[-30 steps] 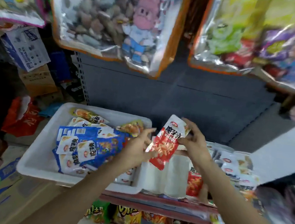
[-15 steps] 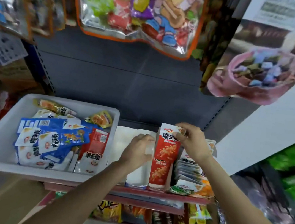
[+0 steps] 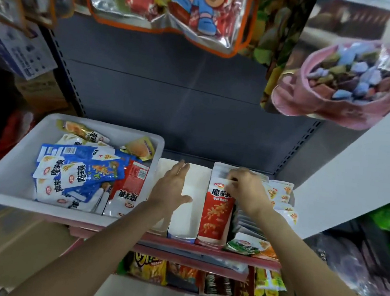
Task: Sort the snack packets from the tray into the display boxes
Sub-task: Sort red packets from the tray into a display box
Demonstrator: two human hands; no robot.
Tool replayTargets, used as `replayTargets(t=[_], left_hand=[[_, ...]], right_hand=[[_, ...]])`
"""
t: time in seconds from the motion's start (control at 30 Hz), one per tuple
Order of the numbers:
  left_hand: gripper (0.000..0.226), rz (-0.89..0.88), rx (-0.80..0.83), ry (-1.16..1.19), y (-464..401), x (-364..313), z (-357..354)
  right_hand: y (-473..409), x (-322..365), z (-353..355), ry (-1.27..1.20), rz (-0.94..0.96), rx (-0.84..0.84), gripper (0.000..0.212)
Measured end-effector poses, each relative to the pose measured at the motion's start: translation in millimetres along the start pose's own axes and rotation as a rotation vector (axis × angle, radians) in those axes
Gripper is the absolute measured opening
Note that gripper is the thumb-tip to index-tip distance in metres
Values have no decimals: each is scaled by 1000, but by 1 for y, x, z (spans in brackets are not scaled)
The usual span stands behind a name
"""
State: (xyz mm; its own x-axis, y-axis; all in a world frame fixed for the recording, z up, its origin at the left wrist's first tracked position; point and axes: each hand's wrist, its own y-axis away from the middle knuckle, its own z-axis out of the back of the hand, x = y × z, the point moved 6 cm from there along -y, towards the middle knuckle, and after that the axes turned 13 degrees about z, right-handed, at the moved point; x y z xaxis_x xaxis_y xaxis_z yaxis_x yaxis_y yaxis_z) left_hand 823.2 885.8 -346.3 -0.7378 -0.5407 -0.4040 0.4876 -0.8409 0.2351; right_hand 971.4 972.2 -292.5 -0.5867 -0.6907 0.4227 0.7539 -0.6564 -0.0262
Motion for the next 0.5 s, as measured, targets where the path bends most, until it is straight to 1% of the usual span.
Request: replayTargets(t=[0.07, 0.13, 0.2, 0.3, 0.4, 0.5], left_hand=[[90, 0, -11, -33, 0, -1, 0], [91, 1, -14, -54, 0, -3, 0], [91, 4, -13, -57, 0, -4, 0], [90, -1, -10, -45, -1, -2, 1], [87, -10, -1, -3, -2, 1, 4], [73, -27, -10, 96, 1, 7, 12]], right_hand=[[1, 0, -12, 182, 44, 90, 10], [2, 3, -17, 321, 83, 102, 19], [2, 8, -19, 382, 100, 97, 25], [2, 12, -22, 458, 131, 138, 30], [0, 15, -20, 459, 119, 144, 30], [-2, 26, -14, 351, 97, 97, 28]])
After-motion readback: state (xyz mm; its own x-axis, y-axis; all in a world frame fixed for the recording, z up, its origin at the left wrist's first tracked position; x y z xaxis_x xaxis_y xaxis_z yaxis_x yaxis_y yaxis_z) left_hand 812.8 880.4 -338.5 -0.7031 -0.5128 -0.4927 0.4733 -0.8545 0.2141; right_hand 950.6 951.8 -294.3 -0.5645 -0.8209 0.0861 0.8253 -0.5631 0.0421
